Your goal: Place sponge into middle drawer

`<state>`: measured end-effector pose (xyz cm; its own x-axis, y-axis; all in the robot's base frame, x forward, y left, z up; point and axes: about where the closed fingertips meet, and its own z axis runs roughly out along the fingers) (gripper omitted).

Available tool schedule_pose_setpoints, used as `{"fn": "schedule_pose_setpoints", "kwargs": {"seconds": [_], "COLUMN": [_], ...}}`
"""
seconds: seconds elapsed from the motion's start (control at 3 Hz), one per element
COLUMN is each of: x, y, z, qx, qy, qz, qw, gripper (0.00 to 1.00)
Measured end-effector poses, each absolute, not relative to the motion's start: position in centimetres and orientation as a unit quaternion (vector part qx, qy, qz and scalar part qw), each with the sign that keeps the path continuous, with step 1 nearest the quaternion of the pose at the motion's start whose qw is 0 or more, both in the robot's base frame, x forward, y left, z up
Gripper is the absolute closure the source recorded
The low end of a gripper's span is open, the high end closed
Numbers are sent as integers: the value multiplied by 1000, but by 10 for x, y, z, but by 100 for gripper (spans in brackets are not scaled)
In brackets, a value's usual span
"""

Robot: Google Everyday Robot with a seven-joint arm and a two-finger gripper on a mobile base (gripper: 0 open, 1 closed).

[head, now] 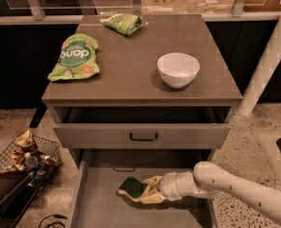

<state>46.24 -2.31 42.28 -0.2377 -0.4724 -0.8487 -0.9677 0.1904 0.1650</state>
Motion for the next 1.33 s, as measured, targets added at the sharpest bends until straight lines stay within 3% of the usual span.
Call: {"fn": "schedule_pose_setpoints", "kwargs": {"seconds": [0.33, 1.33], "x": [458, 456], "y": [-15, -11], "z": [397, 398], "qx": [-501, -503], "qy": [709, 706], "qz": [367, 370], "qw": [334, 333], "gripper": [100, 35]}}
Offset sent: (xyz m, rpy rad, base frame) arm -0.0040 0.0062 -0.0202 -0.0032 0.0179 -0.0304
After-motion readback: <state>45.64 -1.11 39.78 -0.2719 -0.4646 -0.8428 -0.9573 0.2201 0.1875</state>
